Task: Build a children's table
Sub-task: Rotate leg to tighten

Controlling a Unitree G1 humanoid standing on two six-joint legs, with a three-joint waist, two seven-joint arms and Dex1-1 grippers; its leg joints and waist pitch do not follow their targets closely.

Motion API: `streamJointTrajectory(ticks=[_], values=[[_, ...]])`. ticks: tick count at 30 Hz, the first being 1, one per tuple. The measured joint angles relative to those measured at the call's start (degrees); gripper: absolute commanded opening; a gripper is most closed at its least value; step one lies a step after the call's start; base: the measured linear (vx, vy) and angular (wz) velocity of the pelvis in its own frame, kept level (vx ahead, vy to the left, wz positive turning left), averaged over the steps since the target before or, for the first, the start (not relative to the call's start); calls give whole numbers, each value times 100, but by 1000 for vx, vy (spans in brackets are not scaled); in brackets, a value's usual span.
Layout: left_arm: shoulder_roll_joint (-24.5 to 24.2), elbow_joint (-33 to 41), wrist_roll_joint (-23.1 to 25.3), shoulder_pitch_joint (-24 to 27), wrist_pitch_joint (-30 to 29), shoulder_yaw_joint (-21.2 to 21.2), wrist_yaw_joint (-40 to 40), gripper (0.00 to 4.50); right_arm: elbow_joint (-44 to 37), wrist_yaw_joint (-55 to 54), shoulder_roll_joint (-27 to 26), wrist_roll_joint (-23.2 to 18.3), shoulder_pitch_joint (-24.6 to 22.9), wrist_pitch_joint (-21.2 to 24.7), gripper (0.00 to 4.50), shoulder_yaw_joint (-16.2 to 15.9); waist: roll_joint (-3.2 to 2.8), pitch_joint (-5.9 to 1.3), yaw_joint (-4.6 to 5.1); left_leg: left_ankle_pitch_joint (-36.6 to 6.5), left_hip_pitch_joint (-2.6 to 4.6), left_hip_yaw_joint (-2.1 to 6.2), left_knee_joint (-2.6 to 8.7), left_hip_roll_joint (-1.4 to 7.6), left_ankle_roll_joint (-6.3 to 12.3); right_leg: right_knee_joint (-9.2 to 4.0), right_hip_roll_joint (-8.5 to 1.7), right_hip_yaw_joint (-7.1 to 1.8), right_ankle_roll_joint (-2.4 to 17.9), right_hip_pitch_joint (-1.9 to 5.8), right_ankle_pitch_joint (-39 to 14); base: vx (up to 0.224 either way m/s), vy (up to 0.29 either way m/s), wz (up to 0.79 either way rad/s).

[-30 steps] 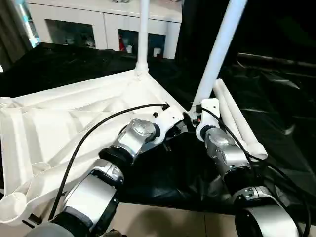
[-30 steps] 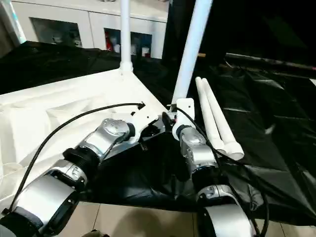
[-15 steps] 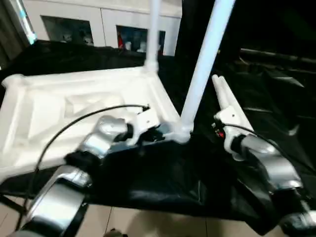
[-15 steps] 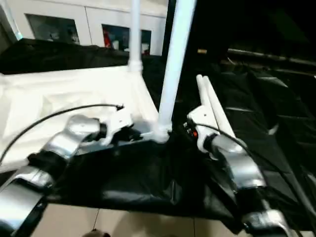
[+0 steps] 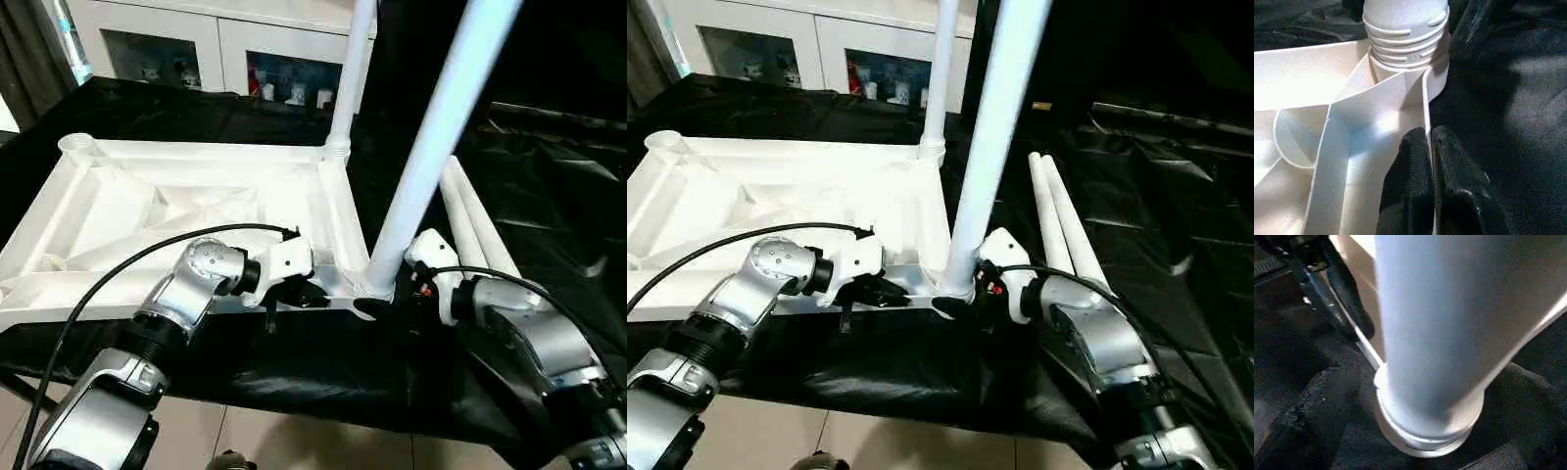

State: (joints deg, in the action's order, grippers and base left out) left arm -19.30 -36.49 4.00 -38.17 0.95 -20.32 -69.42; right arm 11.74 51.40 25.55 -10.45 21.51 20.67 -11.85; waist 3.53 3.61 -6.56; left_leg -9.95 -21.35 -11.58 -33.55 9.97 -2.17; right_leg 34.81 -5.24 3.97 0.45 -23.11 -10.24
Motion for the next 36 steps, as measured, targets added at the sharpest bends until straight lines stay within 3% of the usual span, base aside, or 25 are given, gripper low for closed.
streamJointTrajectory(ticks=[3,18,26,29,36], values=[[2,0,0,0,-2,0,-4,0,22,7,2,6,27,-7,421,1,0,0,4,0,0,0,0,0,0,1,0,0,0,0,0,0,0,0],[-46,37,2,8,-88,2,-4,0,213,45,-102,-44,31,-76,283,29,3,-2,7,1,5,0,-6,0,0,12,0,0,0,1,0,0,0,0],[-41,49,22,4,-184,21,88,0,368,-178,-380,-75,30,-84,277,165,11,-7,32,3,14,1,-12,1,-4,23,0,-2,2,4,1,0,0,0],[175,-272,189,-175,-305,62,704,0,771,-948,-855,-69,111,-154,276,465,19,-13,36,6,29,2,-14,1,-8,23,0,-1,0,15,1,0,0,0],[1283,-1333,478,-873,-1141,205,2717,0,2331,-3895,-2166,138,1081,-421,276,1233,41,-20,149,7,28,4,-33,-3,-10,14,-4,-2,-2,18,1,0,0,0]])
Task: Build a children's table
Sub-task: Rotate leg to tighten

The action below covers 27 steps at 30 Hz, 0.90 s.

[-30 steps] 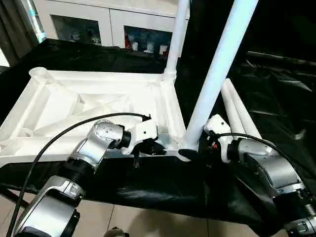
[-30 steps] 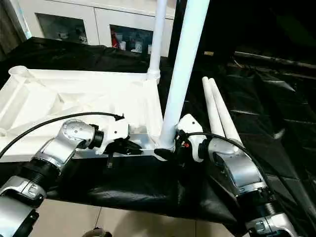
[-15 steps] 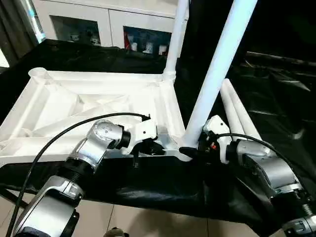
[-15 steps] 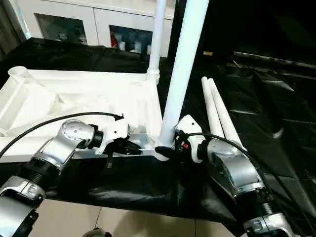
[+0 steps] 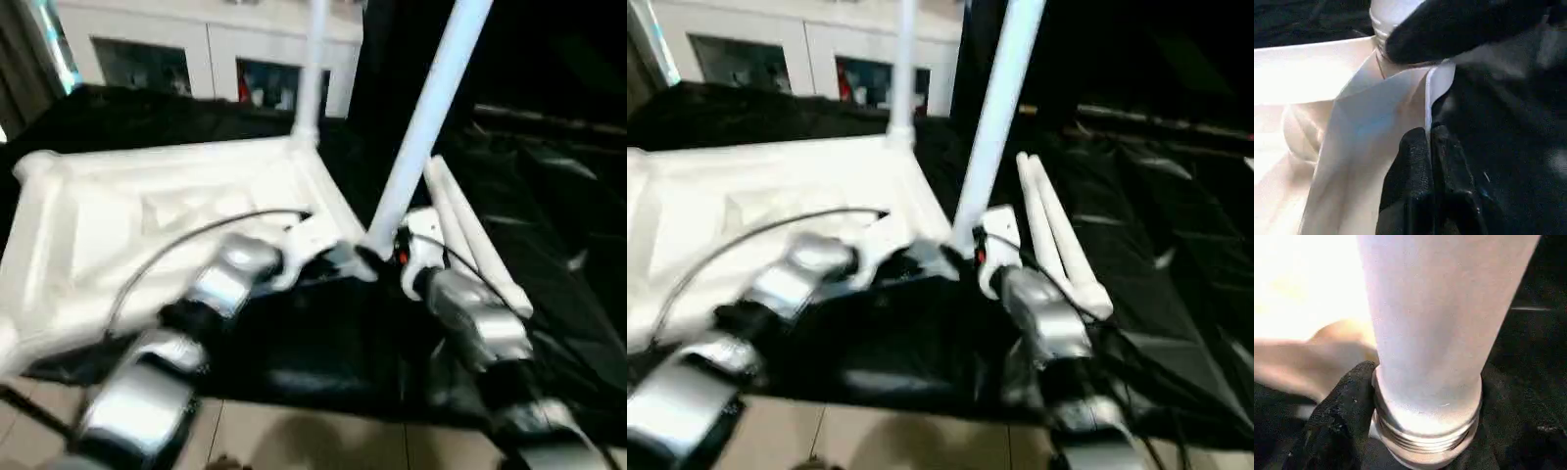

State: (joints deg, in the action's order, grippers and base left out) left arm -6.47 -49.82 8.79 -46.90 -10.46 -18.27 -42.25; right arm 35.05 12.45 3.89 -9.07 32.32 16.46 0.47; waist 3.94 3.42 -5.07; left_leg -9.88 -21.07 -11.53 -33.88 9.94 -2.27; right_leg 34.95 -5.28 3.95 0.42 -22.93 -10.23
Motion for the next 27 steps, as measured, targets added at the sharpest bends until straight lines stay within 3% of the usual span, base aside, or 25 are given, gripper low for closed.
streamJointTrajectory(ticks=[4,5,6,14,20,27], values=[[280,-267,30,-146,-124,52,486,0,582,-729,-284,88,340,-320,276,147,3,-3,5,0,2,3,1,0,0,1,0,2,-2,1,2,0,0,0],[301,-333,42,-180,-99,55,518,0,672,-780,-306,127,389,-376,332,156,2,-3,5,0,1,3,1,0,0,1,0,2,-4,1,4,0,0,0],[317,-413,47,-218,-60,57,528,0,754,-827,-336,176,424,-457,346,172,2,-3,4,0,0,3,3,0,0,0,1,2,-4,1,6,0,0,0],[162,-500,54,-250,224,69,319,0,781,-461,-201,271,440,-566,395,71,6,0,8,0,-8,3,6,1,0,1,2,2,1,-10,19,0,0,0],[-167,-207,-86,-51,509,61,-441,0,-299,610,470,261,-241,-284,395,-280,2,5,-29,-1,-16,1,32,0,1,-10,3,4,2,-17,17,0,0,0],[-874,446,-302,416,1114,-65,-1866,0,-1824,2566,1771,142,-1073,-15,395,-929,-33,18,-88,-1,-9,0,47,1,1,-13,4,5,-1,-17,8,0,0,0]])
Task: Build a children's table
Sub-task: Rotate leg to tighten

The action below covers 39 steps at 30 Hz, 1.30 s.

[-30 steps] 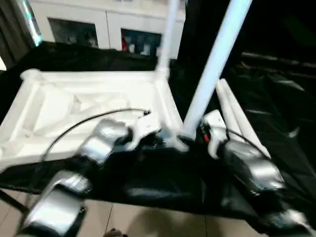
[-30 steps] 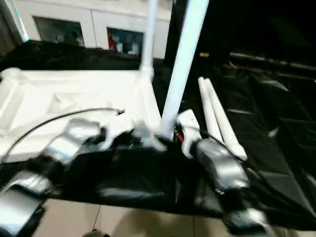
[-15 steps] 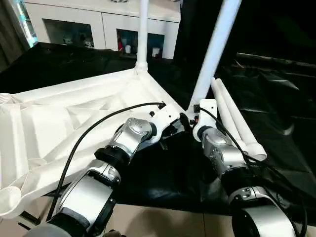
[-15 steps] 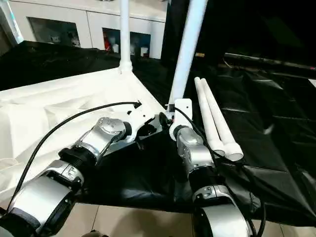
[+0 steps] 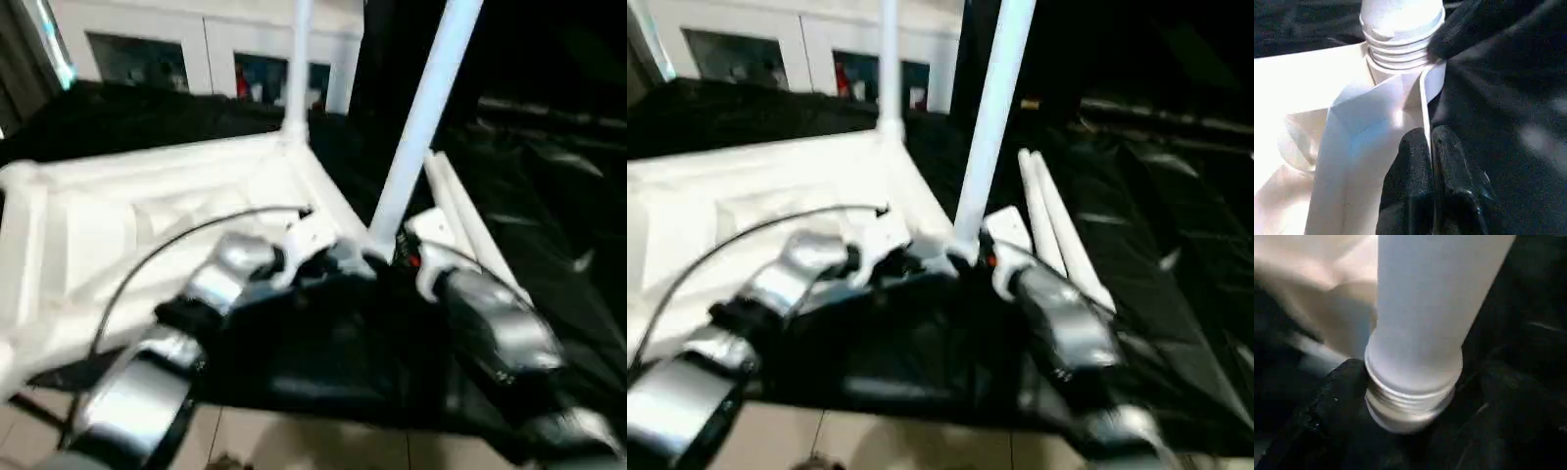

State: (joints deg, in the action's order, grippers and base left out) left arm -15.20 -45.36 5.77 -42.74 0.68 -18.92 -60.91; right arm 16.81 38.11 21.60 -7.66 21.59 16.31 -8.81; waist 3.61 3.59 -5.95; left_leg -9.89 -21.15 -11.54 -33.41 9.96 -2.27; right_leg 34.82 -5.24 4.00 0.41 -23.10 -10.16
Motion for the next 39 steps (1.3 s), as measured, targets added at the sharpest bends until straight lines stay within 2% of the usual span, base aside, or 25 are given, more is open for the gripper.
streamJointTrajectory(ticks=[7,11,15,16,19,20,24,25,30,35,39], values=[[-305,670,-182,374,-34,-73,-799,0,-529,788,314,-172,-206,242,395,-206,5,4,-7,0,-4,-1,-6,0,0,2,0,-2,1,-1,1,0,0,0],[-322,814,-212,429,-45,-115,-932,0,-564,959,400,-179,-209,245,395,-291,13,8,-60,0,-4,-1,-6,1,-1,3,0,-1,0,-2,0,0,0,0],[-336,867,-216,457,-63,-116,-969,0,-564,1033,389,-202,-207,273,395,-292,17,10,-62,0,-4,-1,-8,1,0,3,-1,-1,0,-1,0,0,0,0],[-343,909,-217,477,-86,-115,-984,0,-564,1059,388,-205,-206,296,378,-292,17,10,-62,0,-4,-1,-8,1,-1,3,-1,-1,0,-1,0,0,0,0],[-367,1023,-224,518,-173,-115,-1003,0,-564,1113,379,-252,-207,322,378,-293,19,11,-63,0,-5,-1,-7,1,0,4,-1,-1,-1,-2,-1,0,0,0],[-369,1036,-224,521,-189,-114,-1004,0,-564,1117,376,-269,-207,328,350,-294,20,11,-61,0,-5,-1,-7,1,0,4,-1,-1,-1,-2,-1,0,0,0],[-386,1043,-234,523,-205,-109,-1008,0,-564,1138,343,-290,-207,331,336,-312,22,12,-54,0,-5,-1,-8,1,0,6,-1,-1,-1,-2,0,0,0,0],[-392,1043,-241,524,-216,-107,-1009,0,-561,1132,325,-287,-207,331,311,-311,22,12,-54,0,-5,-1,-9,1,0,8,-1,-1,-1,-2,0,0,0,0],[-411,1046,-264,525,-281,-100,-1009,0,-541,1086,254,-282,-209,331,284,-305,22,12,-47,0,-4,-1,-12,1,-1,10,-1,-2,0,-2,0,0,0,0],[-383,954,-214,487,-356,-9,-833,0,-389,656,-75,-287,-208,313,276,-175,21,10,-15,1,2,-1,-17,2,-1,15,0,-2,4,-1,3,0,0,0],[-18,426,-90,185,-504,59,-48,0,40,-388,-685,-242,-110,251,275,222,14,5,-21,1,8,-1,-27,0,-2,15,-1,-5,5,7,4,0,0,0]])
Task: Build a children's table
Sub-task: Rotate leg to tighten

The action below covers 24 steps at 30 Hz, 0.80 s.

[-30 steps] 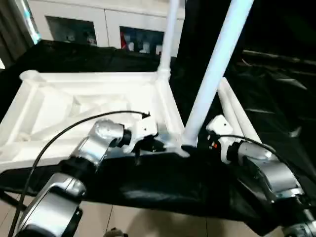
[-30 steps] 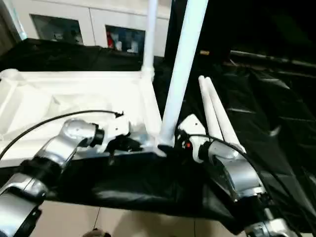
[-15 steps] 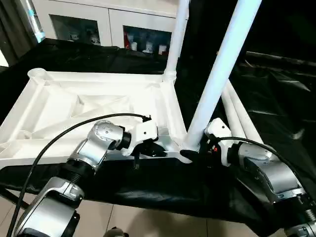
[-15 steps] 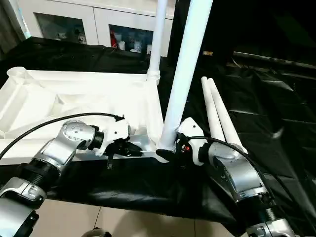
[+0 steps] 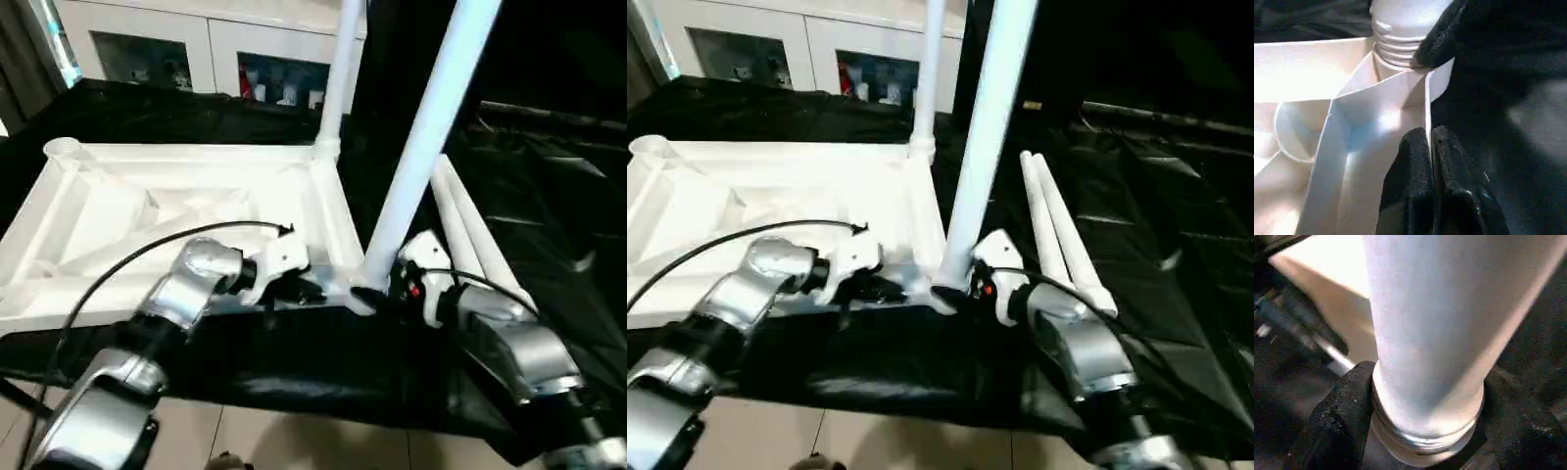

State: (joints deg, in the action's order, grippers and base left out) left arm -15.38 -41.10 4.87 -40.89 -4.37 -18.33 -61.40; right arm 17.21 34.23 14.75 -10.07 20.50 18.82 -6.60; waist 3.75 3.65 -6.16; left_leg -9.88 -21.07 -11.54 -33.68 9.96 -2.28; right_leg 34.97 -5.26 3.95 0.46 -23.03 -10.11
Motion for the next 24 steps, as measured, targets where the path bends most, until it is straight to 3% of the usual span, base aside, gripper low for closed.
streamJointTrajectory(ticks=[6,10,12,14,17,22,24], values=[[1046,-1027,180,-606,-515,181,1882,0,1599,-2141,-928,172,1009,-271,275,601,-28,-6,55,0,2,1,-17,-4,0,-4,-2,-2,10,8,7,0,0,0],[1420,-1467,324,-835,-478,171,2610,0,2166,-2954,-1170,212,1412,-379,275,847,-73,-31,48,0,0,6,-11,-4,0,-5,-2,2,9,12,7,0,0,0],[1486,-1626,376,-875,-299,160,2687,0,2257,-3090,-1224,255,1460,-454,275,869,-106,-47,42,0,0,6,-10,-4,0,-4,-2,2,17,12,12,0,0,0],[1493,-1735,402,-907,-161,159,2720,0,2372,-3183,-1288,309,1523,-534,330,903,-113,-51,44,0,0,6,-5,-4,0,-4,-1,3,17,10,12,0,0,0],[1483,-1879,454,-949,21,161,2742,0,2465,-3255,-1371,348,1531,-640,362,929,-124,-52,54,0,1,6,-4,-4,0,-5,-1,3,17,11,12,0,0,0],[1452,-2122,509,-1031,351,117,2719,0,2580,-3263,-1345,405,1509,-826,375,882,-137,-44,74,0,-1,6,4,-4,0,-6,-1,4,-1,6,3,0,0,0],[1469,-2196,552,-1032,599,100,2743,0,2029,-3202,-1220,433,1174,-747,375,804,-141,-41,30,0,-7,5,15,-5,0,-13,-1,6,-3,3,2,0,0,0]])
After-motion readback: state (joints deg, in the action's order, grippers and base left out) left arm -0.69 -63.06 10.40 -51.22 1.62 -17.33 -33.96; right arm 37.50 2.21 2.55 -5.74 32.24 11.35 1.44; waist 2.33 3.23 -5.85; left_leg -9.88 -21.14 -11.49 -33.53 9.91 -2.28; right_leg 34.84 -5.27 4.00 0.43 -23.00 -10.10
